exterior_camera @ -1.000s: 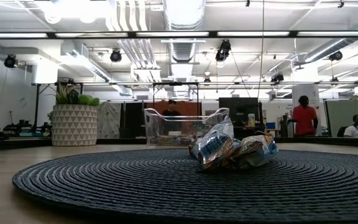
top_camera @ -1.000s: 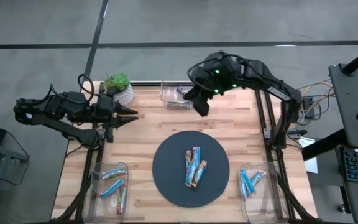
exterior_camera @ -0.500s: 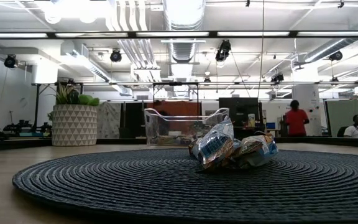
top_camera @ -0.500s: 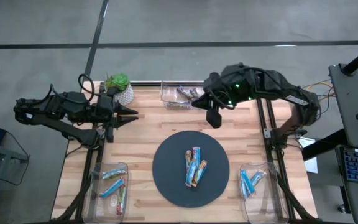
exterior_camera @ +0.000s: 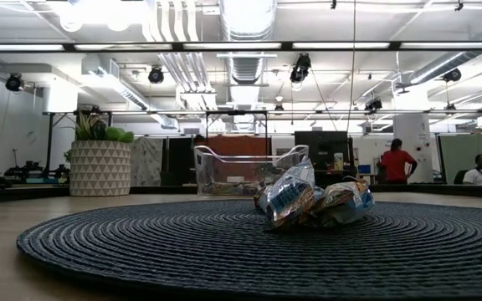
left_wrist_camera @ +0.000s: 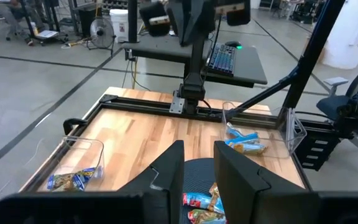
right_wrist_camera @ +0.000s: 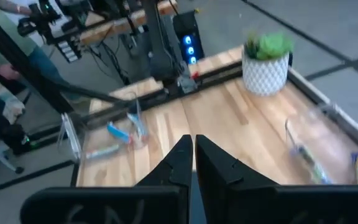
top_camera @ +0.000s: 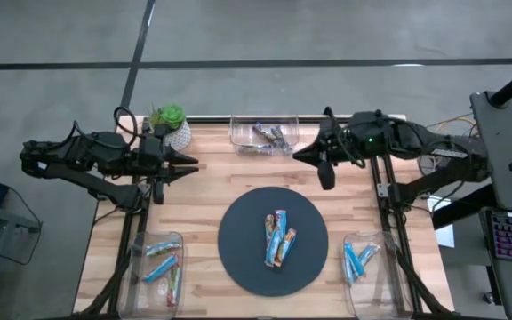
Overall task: Pick and place Granola Bars by type
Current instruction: Put the yellow granola bar into the bottom right transparent bin
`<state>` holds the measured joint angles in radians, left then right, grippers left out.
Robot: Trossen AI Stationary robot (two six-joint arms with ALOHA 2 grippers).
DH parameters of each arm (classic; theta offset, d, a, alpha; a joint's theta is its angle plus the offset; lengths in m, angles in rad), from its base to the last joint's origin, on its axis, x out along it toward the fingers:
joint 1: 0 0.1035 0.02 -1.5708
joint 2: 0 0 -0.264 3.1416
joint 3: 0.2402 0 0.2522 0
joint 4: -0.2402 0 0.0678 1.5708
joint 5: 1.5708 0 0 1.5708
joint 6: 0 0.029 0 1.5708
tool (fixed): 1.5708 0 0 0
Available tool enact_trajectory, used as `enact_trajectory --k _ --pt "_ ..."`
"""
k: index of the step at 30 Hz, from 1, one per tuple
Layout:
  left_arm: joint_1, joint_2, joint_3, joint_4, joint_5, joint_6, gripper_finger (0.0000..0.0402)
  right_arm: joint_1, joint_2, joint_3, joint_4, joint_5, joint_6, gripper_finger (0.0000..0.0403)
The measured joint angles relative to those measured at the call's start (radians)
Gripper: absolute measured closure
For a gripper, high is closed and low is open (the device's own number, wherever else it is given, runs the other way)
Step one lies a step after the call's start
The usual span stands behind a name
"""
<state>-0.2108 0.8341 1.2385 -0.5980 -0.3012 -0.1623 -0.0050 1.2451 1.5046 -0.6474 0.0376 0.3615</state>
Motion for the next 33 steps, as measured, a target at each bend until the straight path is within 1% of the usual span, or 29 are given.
enact_trajectory --k 4,6,11,14,19,22,26,31,33 --pt "0.000 0.018 0.000 0.000 0.000 0.022 0.0331 0.028 -0.057 -0.116 0.014 -0.004 0.003 0.0390" --pt "0.000 0.032 0.000 0.000 0.000 0.027 0.0331 0.047 -0.082 -0.178 0.049 -0.009 -0.002 0.0390" --pt "0.000 0.074 0.000 0.003 0.000 0.035 0.0331 0.094 -0.134 -0.333 0.225 -0.009 0.002 0.0390" --pt "0.000 0.100 0.000 0.013 0.000 0.037 0.0331 0.109 -0.162 -0.413 0.328 -0.013 0.042 0.0390" --pt "0.000 0.143 0.000 0.067 0.000 0.039 0.0331 0.143 -0.199 -0.532 0.480 -0.012 0.059 0.0390" --pt "0.000 0.164 0.000 0.078 0.000 0.043 0.0331 0.159 -0.213 -0.582 0.540 -0.013 0.080 0.0390" --pt "0.000 0.185 0.000 0.098 0.002 0.046 0.0331 0.178 -0.218 -0.605 0.559 -0.009 0.084 0.0390" --pt "-0.001 0.220 0.000 0.100 0.043 0.056 0.0331 0.189 -0.225 -0.606 0.558 -0.012 0.084 0.0390" --pt "-0.002 0.245 0.000 0.102 0.076 0.071 0.0331 0.189 -0.228 -0.606 0.557 -0.011 0.084 0.0390"
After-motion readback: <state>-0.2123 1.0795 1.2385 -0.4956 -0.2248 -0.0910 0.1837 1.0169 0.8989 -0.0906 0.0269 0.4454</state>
